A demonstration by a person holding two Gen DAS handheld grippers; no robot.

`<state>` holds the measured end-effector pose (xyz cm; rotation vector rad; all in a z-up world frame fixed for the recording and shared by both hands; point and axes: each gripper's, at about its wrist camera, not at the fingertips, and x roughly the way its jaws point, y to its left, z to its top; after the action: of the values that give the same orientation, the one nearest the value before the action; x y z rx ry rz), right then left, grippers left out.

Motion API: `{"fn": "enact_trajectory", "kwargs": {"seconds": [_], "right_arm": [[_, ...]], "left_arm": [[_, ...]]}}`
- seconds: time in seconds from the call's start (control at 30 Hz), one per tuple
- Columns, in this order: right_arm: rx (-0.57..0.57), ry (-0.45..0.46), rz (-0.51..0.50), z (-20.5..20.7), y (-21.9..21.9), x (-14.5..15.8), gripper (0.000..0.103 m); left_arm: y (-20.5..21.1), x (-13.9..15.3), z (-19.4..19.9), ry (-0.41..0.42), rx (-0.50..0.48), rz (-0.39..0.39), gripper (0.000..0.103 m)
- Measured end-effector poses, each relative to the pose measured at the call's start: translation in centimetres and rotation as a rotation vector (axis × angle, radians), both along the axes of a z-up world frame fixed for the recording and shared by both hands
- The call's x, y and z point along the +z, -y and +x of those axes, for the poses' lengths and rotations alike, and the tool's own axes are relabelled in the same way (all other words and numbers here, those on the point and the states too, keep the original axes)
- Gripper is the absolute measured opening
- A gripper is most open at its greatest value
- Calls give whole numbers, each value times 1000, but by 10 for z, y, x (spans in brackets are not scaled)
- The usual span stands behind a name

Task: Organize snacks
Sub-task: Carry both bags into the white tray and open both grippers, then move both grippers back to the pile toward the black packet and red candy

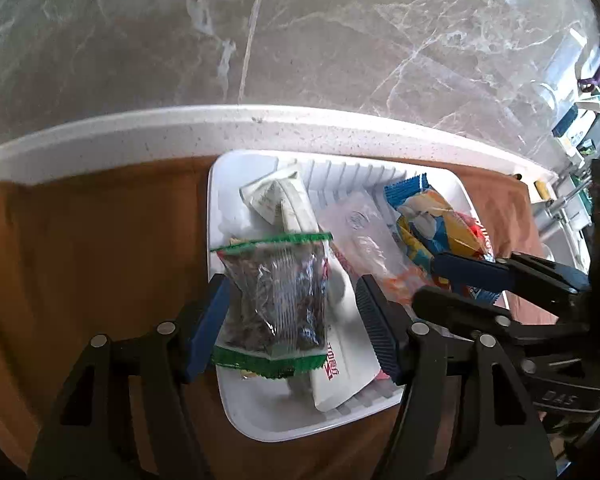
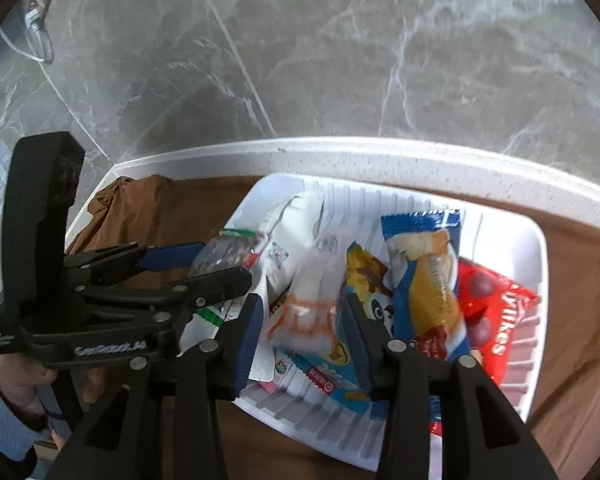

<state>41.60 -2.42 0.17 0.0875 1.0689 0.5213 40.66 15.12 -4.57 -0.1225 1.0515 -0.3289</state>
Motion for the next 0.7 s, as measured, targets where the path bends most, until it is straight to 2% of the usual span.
{"fn": "enact_trajectory", "kwargs": {"seconds": [0.37, 0.57, 0.7], "right_arm": [[-5, 59, 21, -33, 14, 30, 47], [49, 70, 17, -74, 14, 42, 48], [99, 61, -12, -107, 11, 40, 48]], "left_arm": [[-16, 29, -19, 58, 21, -13, 63], [-29, 50, -66, 94, 8, -36, 63], [-36, 52, -109, 79, -11, -49, 64]]}}
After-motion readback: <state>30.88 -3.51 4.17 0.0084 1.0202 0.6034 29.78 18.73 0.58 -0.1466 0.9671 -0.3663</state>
